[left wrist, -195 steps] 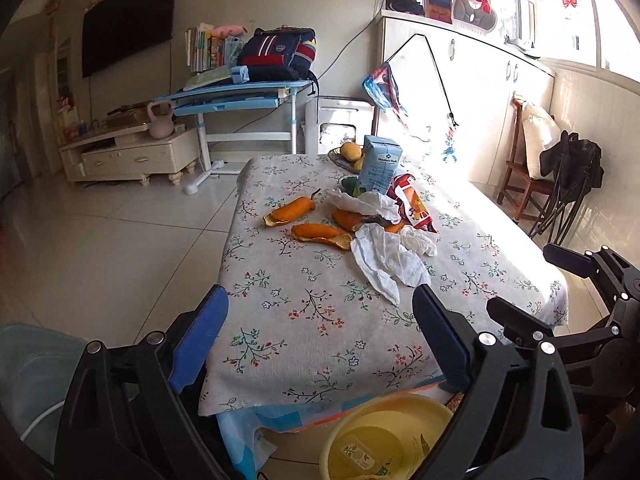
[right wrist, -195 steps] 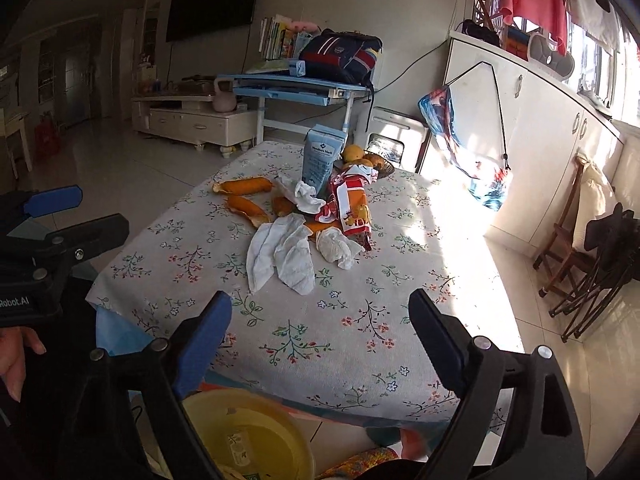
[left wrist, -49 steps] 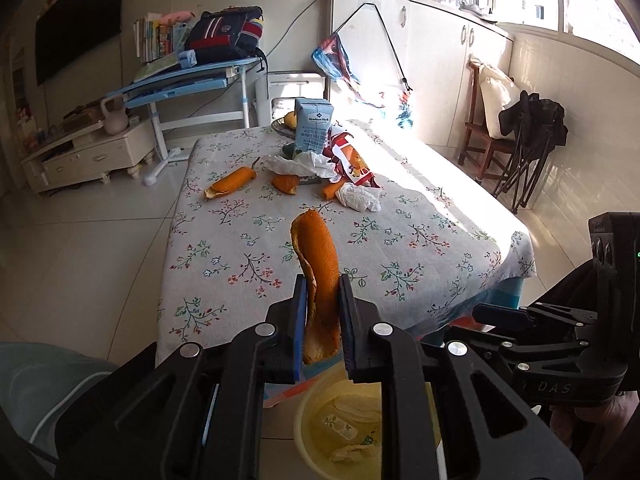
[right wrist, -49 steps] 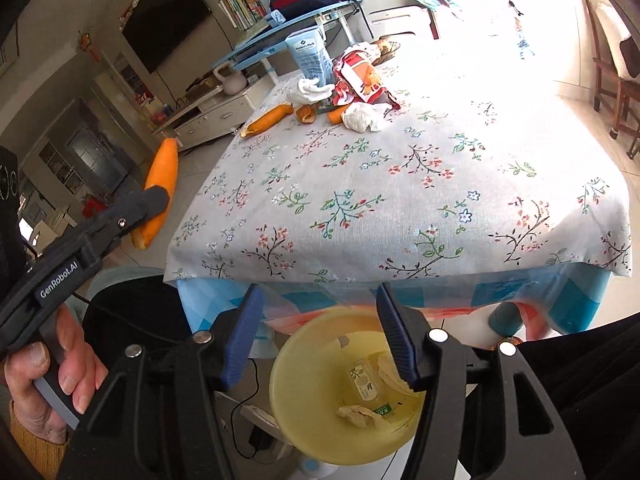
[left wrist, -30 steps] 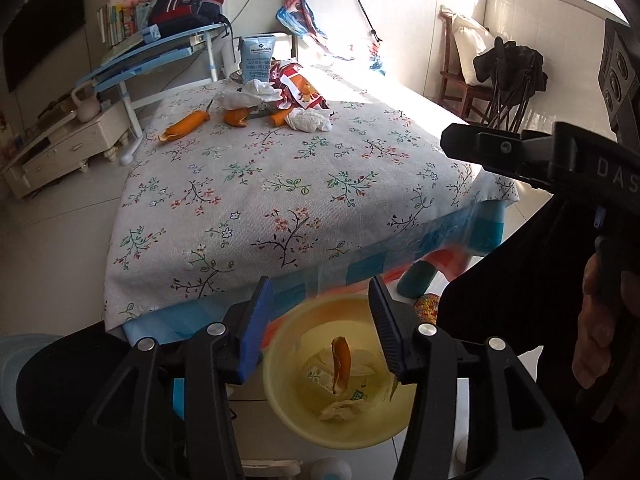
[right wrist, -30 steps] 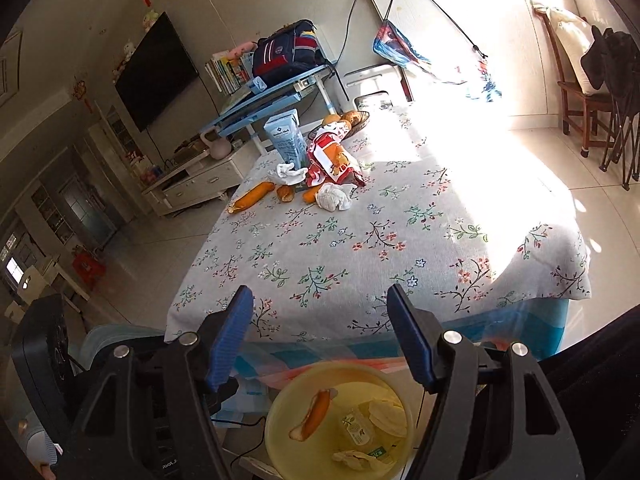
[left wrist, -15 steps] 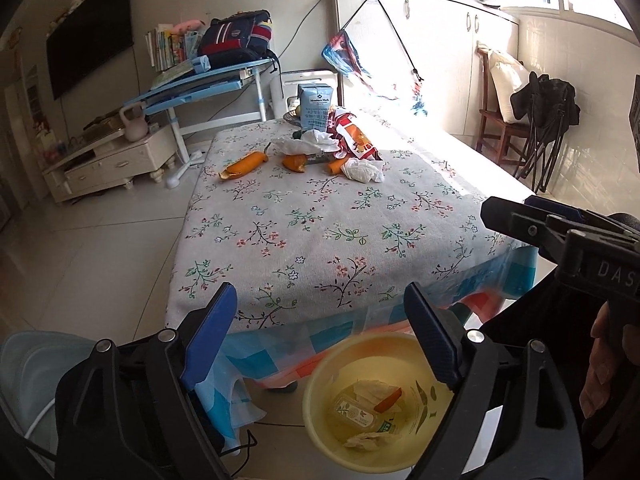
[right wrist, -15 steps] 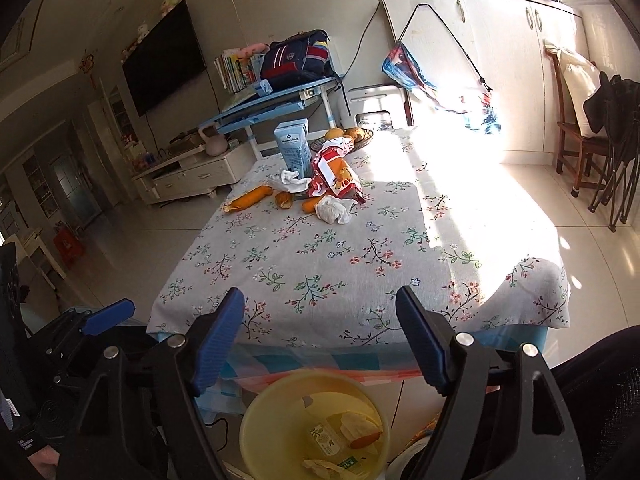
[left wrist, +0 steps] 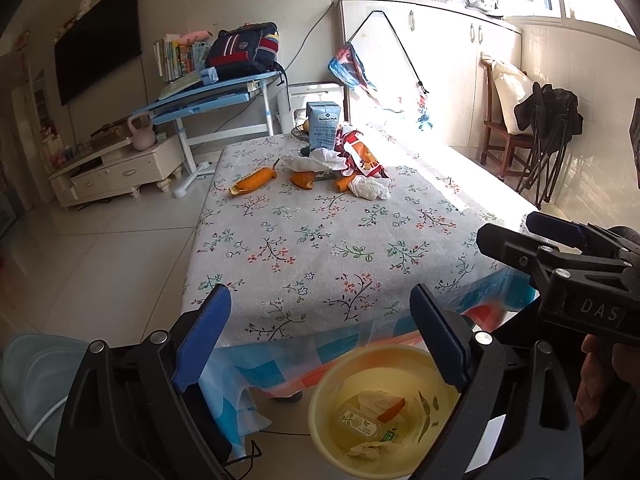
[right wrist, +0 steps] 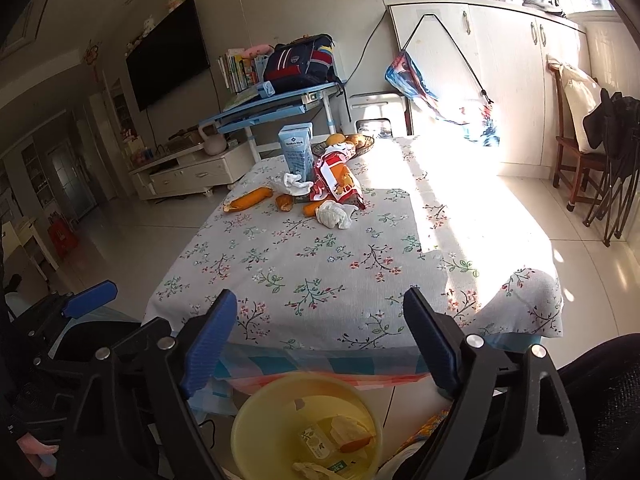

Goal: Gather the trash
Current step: 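Move both tools back to the table toward the next orange peel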

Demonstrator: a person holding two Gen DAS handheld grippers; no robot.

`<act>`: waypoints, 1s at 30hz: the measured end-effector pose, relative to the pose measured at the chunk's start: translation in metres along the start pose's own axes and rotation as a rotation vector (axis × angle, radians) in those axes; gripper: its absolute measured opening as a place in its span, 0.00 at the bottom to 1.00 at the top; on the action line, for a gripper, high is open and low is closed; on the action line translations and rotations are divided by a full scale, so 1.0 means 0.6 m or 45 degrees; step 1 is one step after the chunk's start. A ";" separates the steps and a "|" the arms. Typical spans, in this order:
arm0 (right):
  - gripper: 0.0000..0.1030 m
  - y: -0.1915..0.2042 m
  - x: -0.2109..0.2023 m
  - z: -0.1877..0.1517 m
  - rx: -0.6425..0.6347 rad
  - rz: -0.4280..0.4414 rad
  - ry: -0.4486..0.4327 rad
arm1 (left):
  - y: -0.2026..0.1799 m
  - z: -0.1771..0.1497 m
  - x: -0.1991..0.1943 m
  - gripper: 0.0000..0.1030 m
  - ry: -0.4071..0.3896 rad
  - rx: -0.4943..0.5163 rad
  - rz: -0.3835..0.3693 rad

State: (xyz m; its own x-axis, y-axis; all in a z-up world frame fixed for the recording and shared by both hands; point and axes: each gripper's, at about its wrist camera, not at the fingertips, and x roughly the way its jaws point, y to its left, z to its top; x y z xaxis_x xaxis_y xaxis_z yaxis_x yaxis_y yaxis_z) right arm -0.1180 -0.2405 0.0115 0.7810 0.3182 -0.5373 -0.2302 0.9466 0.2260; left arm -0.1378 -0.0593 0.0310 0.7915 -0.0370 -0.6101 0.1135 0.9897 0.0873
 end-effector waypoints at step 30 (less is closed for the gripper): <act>0.80 0.018 0.043 0.011 -0.027 0.012 0.074 | 0.063 0.035 0.067 0.86 0.085 -0.095 0.072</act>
State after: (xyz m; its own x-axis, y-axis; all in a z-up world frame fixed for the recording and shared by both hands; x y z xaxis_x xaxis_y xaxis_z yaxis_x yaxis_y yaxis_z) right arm -0.0961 -0.2224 0.0054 0.7441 0.3289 -0.5815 -0.2498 0.9443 0.2144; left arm -0.0893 -0.0261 0.0263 0.7533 0.0261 -0.6571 0.0230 0.9976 0.0660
